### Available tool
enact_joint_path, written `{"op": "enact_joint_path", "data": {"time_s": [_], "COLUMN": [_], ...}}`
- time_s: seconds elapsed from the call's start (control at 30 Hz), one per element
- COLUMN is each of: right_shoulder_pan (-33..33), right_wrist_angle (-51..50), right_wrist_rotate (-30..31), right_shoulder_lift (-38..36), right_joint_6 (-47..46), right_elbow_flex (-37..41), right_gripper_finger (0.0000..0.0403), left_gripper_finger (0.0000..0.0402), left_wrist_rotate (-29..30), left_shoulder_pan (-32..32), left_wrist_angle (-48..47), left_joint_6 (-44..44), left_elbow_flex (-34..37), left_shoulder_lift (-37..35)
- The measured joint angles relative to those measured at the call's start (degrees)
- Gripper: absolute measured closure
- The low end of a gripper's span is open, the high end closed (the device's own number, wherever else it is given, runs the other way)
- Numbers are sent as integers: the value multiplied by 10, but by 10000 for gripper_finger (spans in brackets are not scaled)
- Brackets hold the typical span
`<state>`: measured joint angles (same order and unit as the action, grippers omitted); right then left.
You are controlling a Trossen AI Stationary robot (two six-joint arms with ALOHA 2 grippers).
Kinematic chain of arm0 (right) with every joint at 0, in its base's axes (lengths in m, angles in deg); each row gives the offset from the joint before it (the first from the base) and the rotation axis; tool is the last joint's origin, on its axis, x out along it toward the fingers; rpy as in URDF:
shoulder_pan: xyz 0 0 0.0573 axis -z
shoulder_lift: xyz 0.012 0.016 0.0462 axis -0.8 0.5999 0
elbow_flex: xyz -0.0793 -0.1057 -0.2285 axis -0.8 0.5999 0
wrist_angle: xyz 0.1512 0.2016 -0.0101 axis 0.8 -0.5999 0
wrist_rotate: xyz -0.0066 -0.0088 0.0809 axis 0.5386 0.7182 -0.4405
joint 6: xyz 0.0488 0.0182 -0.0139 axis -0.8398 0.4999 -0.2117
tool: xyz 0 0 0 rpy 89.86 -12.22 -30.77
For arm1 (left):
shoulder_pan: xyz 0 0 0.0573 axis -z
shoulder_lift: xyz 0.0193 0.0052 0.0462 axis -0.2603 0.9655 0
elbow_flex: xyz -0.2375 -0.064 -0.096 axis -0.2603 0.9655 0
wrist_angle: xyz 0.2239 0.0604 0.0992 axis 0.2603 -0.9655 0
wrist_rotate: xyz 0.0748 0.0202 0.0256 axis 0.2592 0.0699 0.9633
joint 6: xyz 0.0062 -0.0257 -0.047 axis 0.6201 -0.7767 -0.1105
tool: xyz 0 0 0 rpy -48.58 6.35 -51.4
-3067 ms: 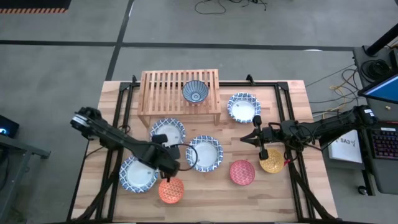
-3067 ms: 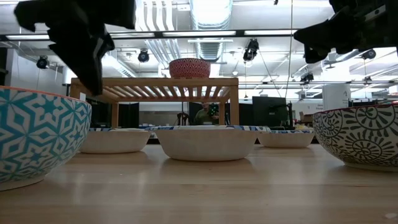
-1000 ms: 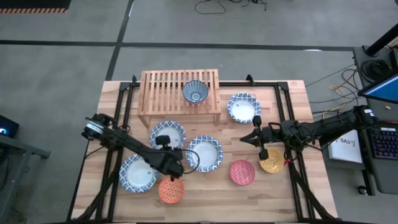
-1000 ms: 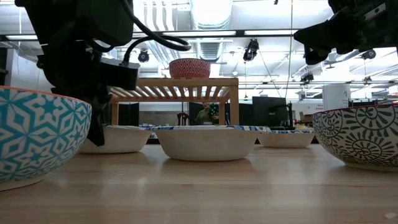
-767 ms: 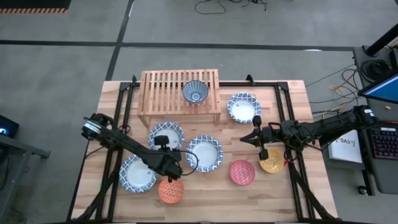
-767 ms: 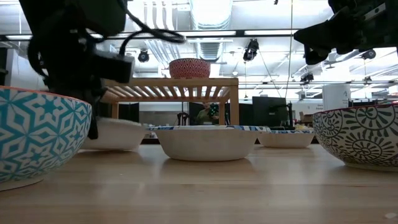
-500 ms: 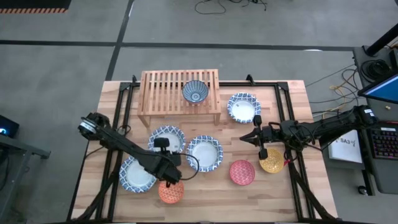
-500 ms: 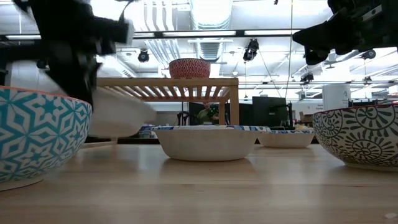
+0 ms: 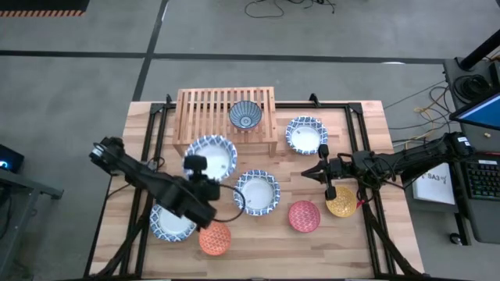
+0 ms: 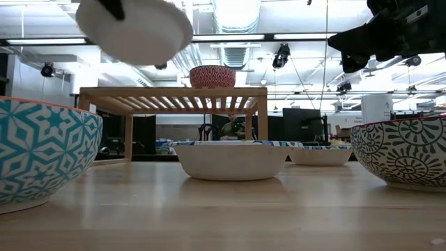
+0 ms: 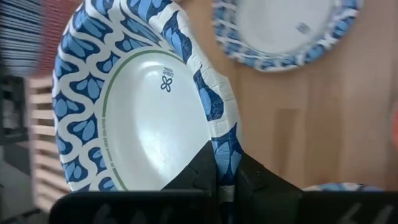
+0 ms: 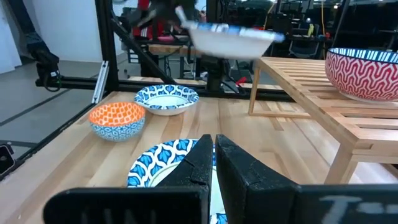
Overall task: Place and stack bowls onto a shelf
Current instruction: Put the white pattern bowl on the shelf
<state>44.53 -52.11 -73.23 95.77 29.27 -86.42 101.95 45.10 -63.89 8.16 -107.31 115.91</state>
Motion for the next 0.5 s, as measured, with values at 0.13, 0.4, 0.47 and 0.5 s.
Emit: {"op": "enact_joint_path", "data": {"time_s": [0.13,0.4,0.47,0.5], "right_shoulder_pan": [0,0,0,0], "right_wrist_angle": [0,0,0,1], "right_wrist_rotate": [0,0,0,0], "right_shoulder_lift": [0,0,0,0], "right_joint_6": [3,0,0,0], "right_elbow_flex": [0,0,0,0], "right_gripper_finger": [394,394,394,394], "left_gripper_finger": [401,401,401,401], "left_wrist_rotate": [25,38,38,38], "left_shoulder_pan": [-33,-141,-174,-190], "left_wrist_angle": [-11,-8,7,17], "left_joint_6": [29,104,119,129], "left_elbow_flex": [-1,33,51,62], "left_shoulder_lift": [-36,-104,-121,-128]}}
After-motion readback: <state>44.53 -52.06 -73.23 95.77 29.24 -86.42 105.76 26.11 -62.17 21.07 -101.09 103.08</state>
